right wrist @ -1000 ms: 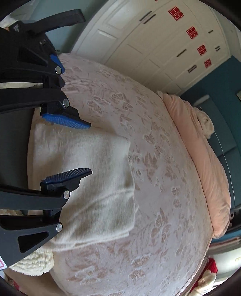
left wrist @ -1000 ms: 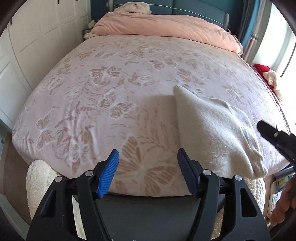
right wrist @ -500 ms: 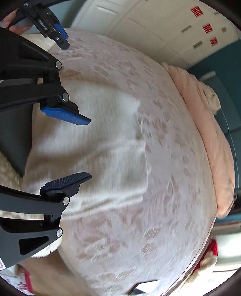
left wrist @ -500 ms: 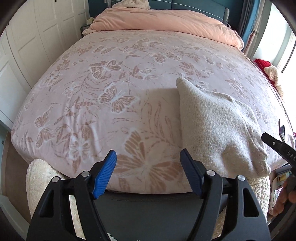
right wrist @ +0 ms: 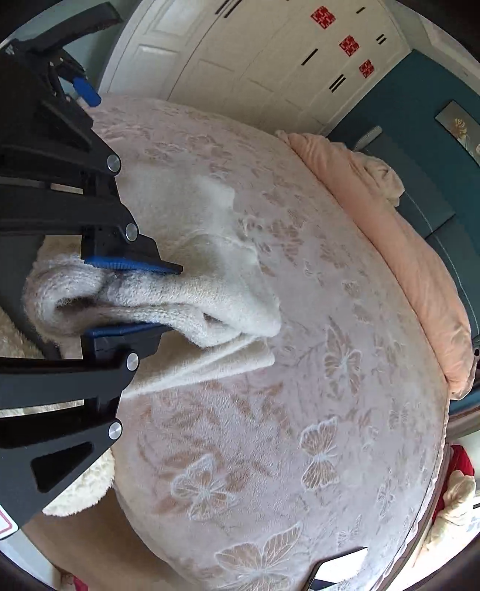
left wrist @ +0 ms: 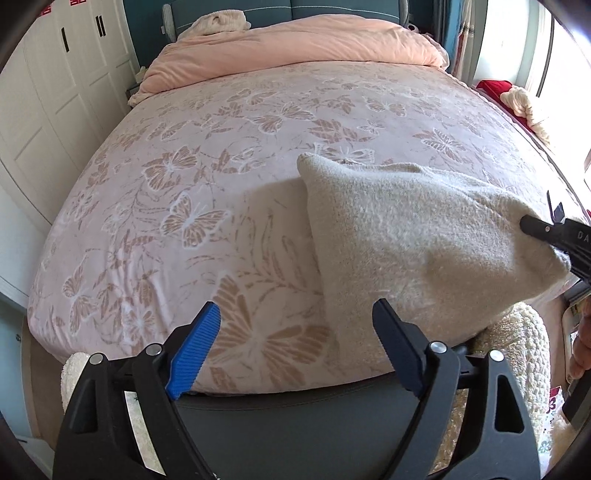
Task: Fold small clothes
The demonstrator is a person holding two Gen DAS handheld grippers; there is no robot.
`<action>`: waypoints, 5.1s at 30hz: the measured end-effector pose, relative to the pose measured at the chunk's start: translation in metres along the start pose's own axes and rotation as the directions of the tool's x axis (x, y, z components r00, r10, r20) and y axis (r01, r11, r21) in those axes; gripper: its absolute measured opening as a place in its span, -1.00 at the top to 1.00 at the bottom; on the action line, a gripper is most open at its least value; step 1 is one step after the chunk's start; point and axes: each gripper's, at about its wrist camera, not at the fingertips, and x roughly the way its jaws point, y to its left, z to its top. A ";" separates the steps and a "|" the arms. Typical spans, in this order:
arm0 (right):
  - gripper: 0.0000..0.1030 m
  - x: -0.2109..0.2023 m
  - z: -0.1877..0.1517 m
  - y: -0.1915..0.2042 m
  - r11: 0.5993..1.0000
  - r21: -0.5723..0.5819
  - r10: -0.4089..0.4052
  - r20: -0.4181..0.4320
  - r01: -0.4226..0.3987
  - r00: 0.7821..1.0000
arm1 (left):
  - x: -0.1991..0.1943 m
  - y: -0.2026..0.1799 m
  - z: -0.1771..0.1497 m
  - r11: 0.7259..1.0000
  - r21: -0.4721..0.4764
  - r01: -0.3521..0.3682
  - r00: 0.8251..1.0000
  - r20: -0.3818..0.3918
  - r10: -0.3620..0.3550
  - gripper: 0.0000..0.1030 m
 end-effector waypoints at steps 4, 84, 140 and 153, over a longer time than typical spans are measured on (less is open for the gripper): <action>0.47 0.025 -0.015 -0.019 1.000 0.023 -0.013 -0.078 0.015 0.997 | 0.007 -0.009 0.000 1.000 0.011 0.013 1.000 -0.028 -0.013 -0.59; -0.40 0.001 0.003 -0.002 0.999 -0.021 -0.040 0.006 0.040 0.999 | 0.064 -0.051 0.038 0.994 -0.028 0.107 0.983 -0.149 -0.110 -0.79; -0.57 0.076 0.006 -0.064 0.912 0.217 0.364 -0.036 -0.348 0.931 | 0.127 -0.061 0.056 0.966 -0.128 0.224 0.933 -0.259 -0.251 -0.90; -0.63 0.077 0.006 -0.061 0.919 0.210 0.350 -0.043 -0.334 0.936 | 0.142 -0.062 0.060 0.965 -0.163 0.205 0.932 -0.267 -0.243 -0.91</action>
